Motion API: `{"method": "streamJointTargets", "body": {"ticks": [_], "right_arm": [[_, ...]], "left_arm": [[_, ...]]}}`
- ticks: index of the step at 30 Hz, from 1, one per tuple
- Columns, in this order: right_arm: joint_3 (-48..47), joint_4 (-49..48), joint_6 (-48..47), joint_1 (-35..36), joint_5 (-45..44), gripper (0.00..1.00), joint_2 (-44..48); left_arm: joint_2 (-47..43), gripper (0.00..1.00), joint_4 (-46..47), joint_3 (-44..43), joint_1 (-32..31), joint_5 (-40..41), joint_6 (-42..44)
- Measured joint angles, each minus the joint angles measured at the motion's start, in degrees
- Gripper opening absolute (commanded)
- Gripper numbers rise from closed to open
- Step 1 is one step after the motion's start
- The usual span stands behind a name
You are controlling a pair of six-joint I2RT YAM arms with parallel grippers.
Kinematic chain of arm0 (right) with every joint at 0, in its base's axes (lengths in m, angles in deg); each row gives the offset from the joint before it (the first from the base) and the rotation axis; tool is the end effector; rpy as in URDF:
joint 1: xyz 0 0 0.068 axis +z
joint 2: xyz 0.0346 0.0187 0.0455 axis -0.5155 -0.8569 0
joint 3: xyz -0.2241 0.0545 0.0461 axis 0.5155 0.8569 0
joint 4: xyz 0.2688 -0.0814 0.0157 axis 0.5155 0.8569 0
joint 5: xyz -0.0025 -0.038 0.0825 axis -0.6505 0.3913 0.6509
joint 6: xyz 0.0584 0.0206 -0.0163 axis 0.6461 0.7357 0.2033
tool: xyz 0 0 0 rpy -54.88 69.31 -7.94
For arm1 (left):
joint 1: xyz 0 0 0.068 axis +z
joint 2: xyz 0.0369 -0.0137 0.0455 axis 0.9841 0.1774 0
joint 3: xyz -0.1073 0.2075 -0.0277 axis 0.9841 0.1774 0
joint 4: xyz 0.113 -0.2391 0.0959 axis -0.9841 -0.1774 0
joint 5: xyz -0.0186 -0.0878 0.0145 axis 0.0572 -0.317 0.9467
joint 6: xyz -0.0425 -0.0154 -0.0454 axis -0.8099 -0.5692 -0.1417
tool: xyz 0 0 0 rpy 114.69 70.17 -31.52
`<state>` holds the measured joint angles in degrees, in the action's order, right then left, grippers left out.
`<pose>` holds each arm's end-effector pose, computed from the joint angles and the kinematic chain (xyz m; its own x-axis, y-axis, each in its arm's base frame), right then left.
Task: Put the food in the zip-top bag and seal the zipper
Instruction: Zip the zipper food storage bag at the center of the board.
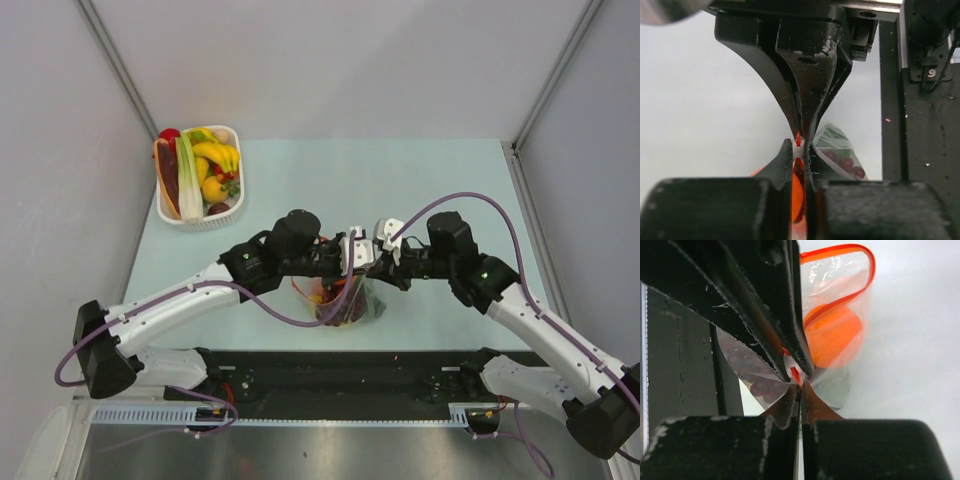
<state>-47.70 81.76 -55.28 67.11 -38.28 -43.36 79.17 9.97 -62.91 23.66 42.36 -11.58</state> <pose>0.1949 0.1783 0.2808 0.0196 -0.3938 -0.9190 -0.9735 0.2021 -0.1073 0.1698 -0.2855 0.2972 0.1660 0.4195 -0.8925 0.9723 0.0815 0.2192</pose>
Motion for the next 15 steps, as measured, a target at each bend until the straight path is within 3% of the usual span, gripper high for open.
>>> {"method": "streamJointTargets", "body": {"ticks": [3,5,7,10,13,15], "right_arm": [[0.15,0.35,-0.39,-0.09,0.31,0.27,0.17],[0.26,0.5,-0.92,-0.09,0.92,0.39,0.37],[0.26,0.46,-1.4,0.0,1.55,0.42,0.39],[0.26,0.35,-1.88,0.33,2.05,0.4,0.37],[0.26,0.31,-2.49,0.66,2.29,0.27,0.13],[0.26,0.26,-2.97,0.9,2.38,0.13,-0.37]], "left_arm": [[0.02,0.0,-0.2,-0.02,0.15,-0.44,0.31],[0.02,0.0,-0.39,-0.02,0.39,-1.07,0.33],[0.02,0.0,-0.42,-0.04,0.57,-1.44,0.28],[0.02,0.0,-0.46,-0.17,0.66,-1.95,0.28],[0.04,0.0,-0.5,-0.28,0.66,-2.49,0.28],[0.04,0.0,-0.59,-0.28,0.72,-2.8,0.28]]}}
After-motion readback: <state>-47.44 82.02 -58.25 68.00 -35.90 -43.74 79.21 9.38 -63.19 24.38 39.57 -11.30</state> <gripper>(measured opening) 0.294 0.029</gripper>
